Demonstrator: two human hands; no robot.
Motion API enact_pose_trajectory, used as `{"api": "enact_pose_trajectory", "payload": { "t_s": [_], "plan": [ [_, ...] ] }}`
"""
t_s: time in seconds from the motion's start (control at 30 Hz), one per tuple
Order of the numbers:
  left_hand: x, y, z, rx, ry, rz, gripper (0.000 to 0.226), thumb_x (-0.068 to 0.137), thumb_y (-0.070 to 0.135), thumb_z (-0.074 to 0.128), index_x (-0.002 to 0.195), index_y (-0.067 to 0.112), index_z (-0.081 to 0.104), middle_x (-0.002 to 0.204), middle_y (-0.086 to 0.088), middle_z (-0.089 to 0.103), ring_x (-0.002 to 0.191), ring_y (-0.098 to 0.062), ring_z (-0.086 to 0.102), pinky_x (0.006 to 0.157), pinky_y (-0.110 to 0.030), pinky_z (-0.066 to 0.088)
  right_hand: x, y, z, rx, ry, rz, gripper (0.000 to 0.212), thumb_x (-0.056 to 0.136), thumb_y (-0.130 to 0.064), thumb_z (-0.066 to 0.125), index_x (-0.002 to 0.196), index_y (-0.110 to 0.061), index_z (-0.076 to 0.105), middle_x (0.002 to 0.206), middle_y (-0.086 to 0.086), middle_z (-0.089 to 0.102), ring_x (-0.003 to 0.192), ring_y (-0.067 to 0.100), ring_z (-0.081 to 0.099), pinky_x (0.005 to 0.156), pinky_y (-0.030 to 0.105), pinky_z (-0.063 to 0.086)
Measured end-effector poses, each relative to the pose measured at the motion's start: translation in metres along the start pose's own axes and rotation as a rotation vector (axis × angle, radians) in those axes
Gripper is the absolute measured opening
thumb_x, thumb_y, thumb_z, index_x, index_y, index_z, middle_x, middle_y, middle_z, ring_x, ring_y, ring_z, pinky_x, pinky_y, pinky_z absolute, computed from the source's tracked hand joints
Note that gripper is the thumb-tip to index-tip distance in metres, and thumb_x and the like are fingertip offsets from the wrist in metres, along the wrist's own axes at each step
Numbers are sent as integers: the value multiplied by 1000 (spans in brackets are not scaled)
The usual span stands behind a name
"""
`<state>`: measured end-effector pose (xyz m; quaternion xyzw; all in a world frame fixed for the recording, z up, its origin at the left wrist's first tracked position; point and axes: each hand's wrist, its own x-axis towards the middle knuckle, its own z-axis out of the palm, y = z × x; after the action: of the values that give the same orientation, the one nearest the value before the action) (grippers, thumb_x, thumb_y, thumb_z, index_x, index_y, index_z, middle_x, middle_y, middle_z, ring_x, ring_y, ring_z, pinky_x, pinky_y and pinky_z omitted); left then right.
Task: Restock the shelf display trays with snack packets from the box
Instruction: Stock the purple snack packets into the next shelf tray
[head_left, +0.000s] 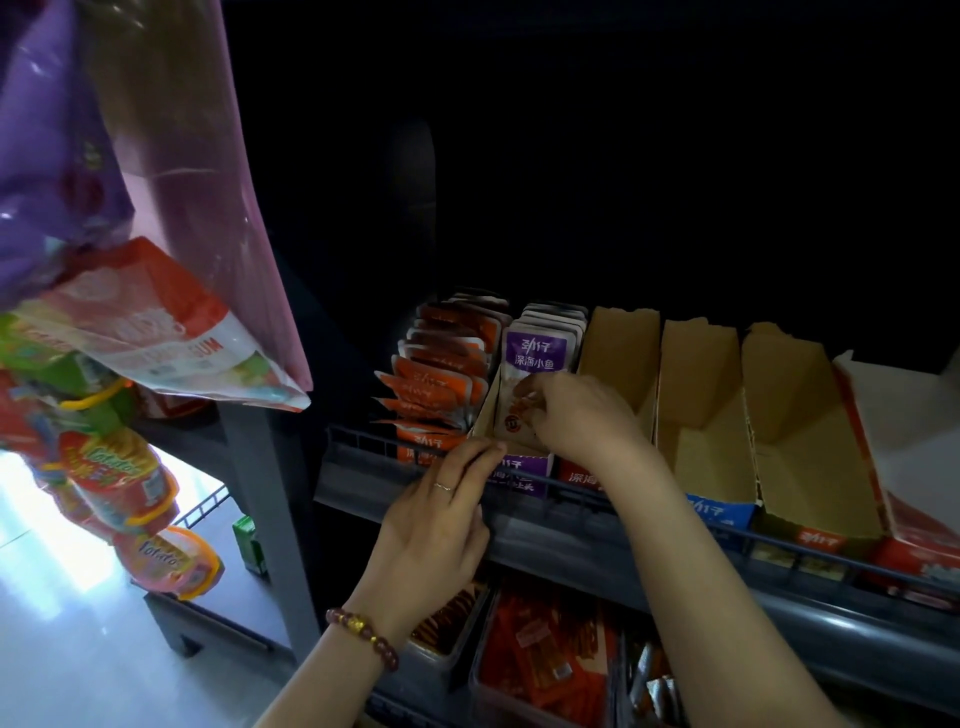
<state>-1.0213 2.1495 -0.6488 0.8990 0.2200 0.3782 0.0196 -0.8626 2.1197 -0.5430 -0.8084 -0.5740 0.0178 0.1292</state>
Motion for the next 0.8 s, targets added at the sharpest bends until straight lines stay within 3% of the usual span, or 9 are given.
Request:
{"api": "enact_pose_trajectory", "payload": {
  "t_s": [0.17,0.23,0.33,0.43,0.53,0.63,0.7,0.8],
  "plan": [
    [-2,-6,-3,18,-28,12,56,84,21,39,140,17,35,143,1,34,105,-9,53,74,-14,44,-5,4,-8,169,30,-49,37,97,-25,49,134,-30,49,127,-2,59,102,18,61,82,38,55],
    [-4,-10,-8,21,-13,22,54,85,19,40,139,17,37,143,-1,37,95,-8,58,72,-10,41,-8,5,-10,192,35,-63,35,97,-24,49,131,-29,52,125,-2,60,87,14,62,72,34,56],
    [-9,-16,-16,52,57,132,41,85,12,44,125,15,48,133,-3,48,86,-7,55,70,-9,38,-14,7,-13,153,63,-70,23,98,-23,46,114,-24,62,103,0,66,55,7,45,48,25,38],
    [-20,-17,-29,124,53,289,31,84,12,45,113,13,54,117,-4,59,89,-11,57,68,-15,43,-28,1,-24,159,98,-129,18,96,-23,46,94,-21,64,79,-3,62,60,14,51,51,28,42],
    [-41,-13,-51,162,-80,332,26,83,16,45,104,15,60,93,0,66,74,-14,61,52,-25,45,-58,-19,-22,144,154,-334,15,94,-25,50,85,-21,61,73,-4,62,66,15,58,54,33,48],
    [-72,-7,-70,191,-262,295,24,80,21,41,94,18,60,76,3,64,55,-16,59,40,-22,37,-100,-38,3,138,173,-493,16,93,-32,49,81,-27,60,64,-11,57,58,4,53,47,26,39],
    [-97,-6,-79,171,-391,230,27,79,26,40,92,22,63,73,5,64,55,-16,59,42,-22,40,-126,-44,31,155,76,-559,19,92,-36,49,77,-28,57,60,-12,53,56,4,50,47,25,37],
    [-139,-14,-92,107,-544,153,27,86,31,40,96,25,64,82,6,64,64,-18,61,49,-26,46,-157,-43,87,128,-203,-703,19,93,-34,49,75,-29,50,66,-13,50,61,3,47,51,25,36]
  ]
}}
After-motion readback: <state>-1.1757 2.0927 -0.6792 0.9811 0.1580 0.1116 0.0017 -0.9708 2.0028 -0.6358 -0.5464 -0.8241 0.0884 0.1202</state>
